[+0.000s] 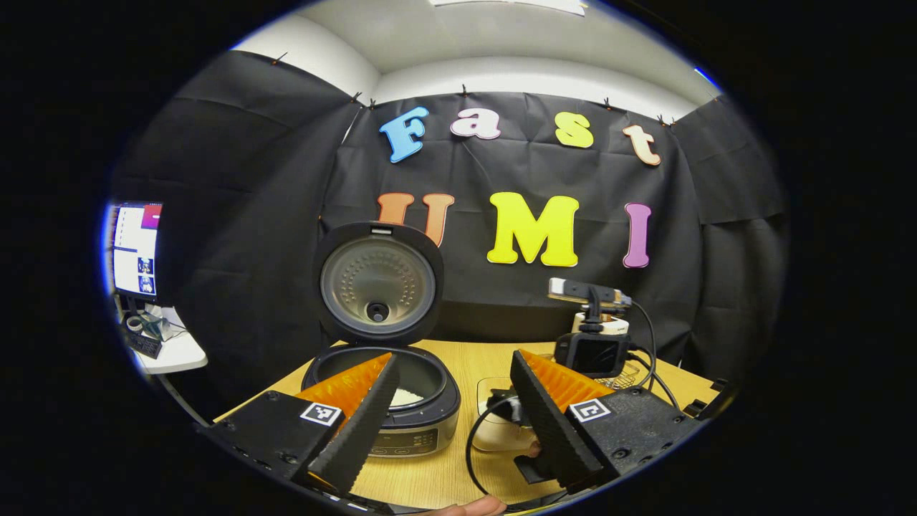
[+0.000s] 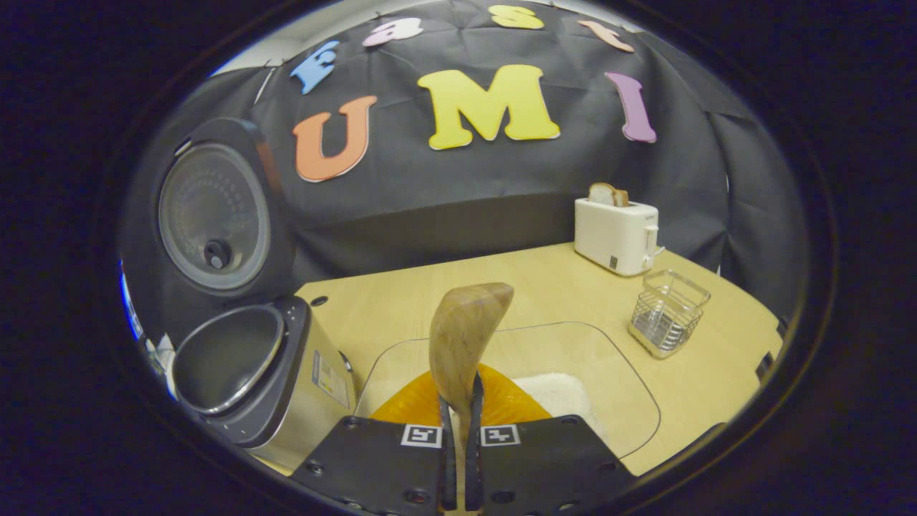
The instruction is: Close the left gripper, press the button to open the rice cooker; take a wooden spoon from the chopstick holder with the right hand, scoop a spoonful of rice and pour it into the rice cooker, then put the wooden spoon back into the chopstick holder.
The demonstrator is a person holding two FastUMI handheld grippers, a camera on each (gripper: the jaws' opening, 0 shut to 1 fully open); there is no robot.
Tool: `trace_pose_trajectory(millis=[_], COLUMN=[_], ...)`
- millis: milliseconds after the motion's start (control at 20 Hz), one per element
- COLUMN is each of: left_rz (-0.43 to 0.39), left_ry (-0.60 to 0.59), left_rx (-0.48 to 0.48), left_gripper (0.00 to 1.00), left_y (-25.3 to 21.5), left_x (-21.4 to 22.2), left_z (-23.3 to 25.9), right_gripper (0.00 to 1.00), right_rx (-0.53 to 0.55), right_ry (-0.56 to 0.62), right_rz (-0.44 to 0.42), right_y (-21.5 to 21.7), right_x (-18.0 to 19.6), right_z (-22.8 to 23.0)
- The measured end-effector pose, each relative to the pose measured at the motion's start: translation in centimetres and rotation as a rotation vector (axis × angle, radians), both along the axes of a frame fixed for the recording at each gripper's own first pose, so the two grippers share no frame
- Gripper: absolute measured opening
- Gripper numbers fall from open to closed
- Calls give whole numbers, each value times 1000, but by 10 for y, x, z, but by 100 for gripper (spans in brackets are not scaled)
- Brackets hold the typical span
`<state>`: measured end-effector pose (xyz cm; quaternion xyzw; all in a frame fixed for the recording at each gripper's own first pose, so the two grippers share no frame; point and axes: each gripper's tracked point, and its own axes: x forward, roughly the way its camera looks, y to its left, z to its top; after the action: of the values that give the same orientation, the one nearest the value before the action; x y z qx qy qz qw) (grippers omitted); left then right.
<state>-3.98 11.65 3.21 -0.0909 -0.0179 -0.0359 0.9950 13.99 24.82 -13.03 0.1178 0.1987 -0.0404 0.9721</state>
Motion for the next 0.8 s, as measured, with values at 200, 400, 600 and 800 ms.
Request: trace_pose_trajectory(millis=[200,400,600,800], left_rz=[7,4,-13,-19], left_ry=[12,15,11,3], left_rx=[-17,-11,3,11], left_gripper=[98,96,96,96], left_y=[5,3,-4,-7], left_x=[3,4,2,1], left_z=[-4,-5,-3,-1], right_gripper=[5,5,5,5], right_rx=[210,273,345,407], right_ry=[51,66,70,87], right_rz=[-23,-27,1,7], right_y=[-9,-11,-6,-7], right_x=[-1,1,-1,2], right_z=[-3,-2,1,2])
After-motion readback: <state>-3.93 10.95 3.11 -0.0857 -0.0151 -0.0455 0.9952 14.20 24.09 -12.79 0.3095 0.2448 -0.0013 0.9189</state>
